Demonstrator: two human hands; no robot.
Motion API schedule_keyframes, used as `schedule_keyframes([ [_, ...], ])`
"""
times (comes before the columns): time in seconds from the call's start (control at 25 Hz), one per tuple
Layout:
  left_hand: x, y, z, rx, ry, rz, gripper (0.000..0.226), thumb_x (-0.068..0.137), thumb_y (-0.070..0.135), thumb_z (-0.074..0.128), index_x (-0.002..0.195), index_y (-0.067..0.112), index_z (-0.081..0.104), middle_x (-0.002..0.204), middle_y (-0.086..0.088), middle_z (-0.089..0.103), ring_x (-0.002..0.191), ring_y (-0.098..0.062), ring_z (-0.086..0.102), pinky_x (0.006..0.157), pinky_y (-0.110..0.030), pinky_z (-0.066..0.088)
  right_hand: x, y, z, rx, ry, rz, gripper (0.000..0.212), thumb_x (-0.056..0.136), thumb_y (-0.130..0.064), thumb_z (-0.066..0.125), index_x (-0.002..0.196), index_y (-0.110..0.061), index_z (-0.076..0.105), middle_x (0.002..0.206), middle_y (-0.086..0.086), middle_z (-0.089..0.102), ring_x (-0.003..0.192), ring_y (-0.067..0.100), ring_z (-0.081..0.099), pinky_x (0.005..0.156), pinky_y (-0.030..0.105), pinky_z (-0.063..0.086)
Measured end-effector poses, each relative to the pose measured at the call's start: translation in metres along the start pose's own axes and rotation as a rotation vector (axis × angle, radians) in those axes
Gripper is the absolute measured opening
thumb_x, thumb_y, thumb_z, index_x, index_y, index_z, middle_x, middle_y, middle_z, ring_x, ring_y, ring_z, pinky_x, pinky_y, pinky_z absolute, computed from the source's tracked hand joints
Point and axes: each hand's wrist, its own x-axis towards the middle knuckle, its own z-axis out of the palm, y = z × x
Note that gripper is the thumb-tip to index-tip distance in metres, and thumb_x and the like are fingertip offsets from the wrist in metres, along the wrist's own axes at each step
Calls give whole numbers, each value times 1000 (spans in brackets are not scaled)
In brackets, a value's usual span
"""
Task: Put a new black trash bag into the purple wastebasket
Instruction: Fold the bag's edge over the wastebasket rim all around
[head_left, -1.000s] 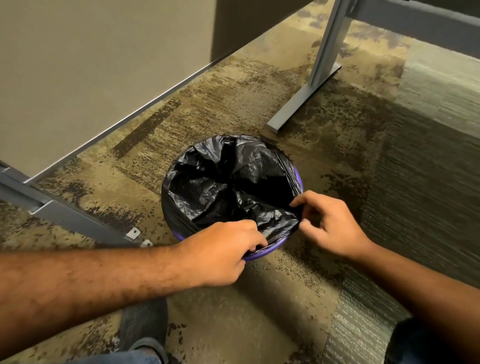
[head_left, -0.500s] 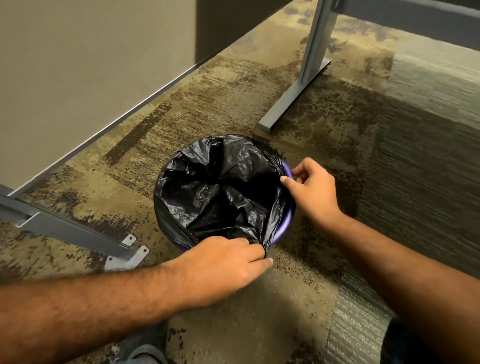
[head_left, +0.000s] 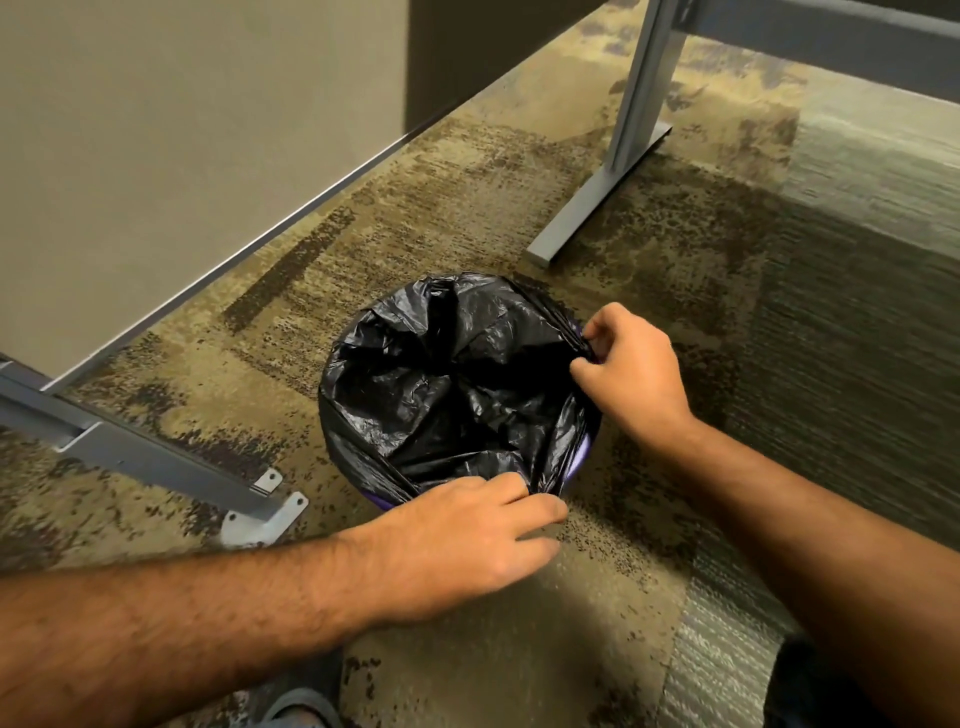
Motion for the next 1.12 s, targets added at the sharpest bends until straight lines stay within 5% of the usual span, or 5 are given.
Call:
schedule_keyframes([
  [0.4, 0, -3, 5, -12, 12, 25, 24, 99, 11, 54, 121, 16, 65, 153, -7, 49, 114, -24, 55, 82, -41, 55, 11, 31, -15, 891, -267, 660, 29, 96, 9, 65, 83, -16, 55, 83, 6, 66, 63, 13, 71, 49, 25, 61],
  [0.52, -1, -5, 4, -99, 32, -27, 32, 96, 5, 56, 127, 12, 62, 154, -10, 44, 111, -24, 56, 83, -41, 57, 11, 32, -13, 882, -358, 665, 34, 99, 13, 52, 80, -14, 60, 82, 6, 69, 62, 8, 70, 52, 21, 61],
  [0.72, 0, -4, 4, -399, -12, -374, 97, 67, -18, 64, 149, 28, 41, 164, 3, 21, 110, -22, 64, 81, -39, 62, 2, 27, -17, 929, -318, 634, 13, 93, 5, 63, 86, -4, 70, 80, 13, 77, 58, 14, 75, 56, 30, 64],
  [0.92, 11, 1, 5, -616, 82, -536, 84, 75, -15, 57, 140, 37, 51, 148, 26, 30, 95, -3, 55, 78, -35, 58, -18, 21, -25, 836, -309, 482, 35, 71, -10, 95, 97, -6, 73, 88, 11, 80, 78, 20, 79, 70, 34, 65],
  [1.12, 16, 8, 0, -619, 96, -418, 60, 89, 6, 66, 141, 34, 57, 160, 20, 29, 125, -7, 56, 102, -31, 52, -32, 13, -23, 747, -297, 489, 50, 70, 10, 90, 108, -9, 64, 79, 3, 60, 76, 17, 64, 79, 45, 63],
])
